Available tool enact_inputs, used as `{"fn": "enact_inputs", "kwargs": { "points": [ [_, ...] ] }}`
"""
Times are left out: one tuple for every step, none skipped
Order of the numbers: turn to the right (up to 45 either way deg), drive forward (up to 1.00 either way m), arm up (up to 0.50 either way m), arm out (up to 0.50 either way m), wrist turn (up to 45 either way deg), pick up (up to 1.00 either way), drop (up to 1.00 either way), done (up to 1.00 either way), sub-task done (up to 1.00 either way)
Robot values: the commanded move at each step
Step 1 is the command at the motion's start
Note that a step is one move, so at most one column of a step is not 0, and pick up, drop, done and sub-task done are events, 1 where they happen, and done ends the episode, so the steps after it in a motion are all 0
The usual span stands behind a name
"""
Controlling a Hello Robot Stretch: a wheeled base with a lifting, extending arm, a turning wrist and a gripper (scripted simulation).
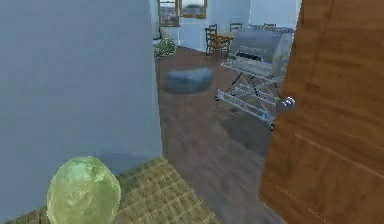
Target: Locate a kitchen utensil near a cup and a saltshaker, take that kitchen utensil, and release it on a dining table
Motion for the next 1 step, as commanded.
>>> {"fn": "enact_inputs", "kwargs": {
  "points": [
    [0.0,1.0,0.0,0.0,0.0,0.0,0.0,0.0,0.0]
  ]
}}
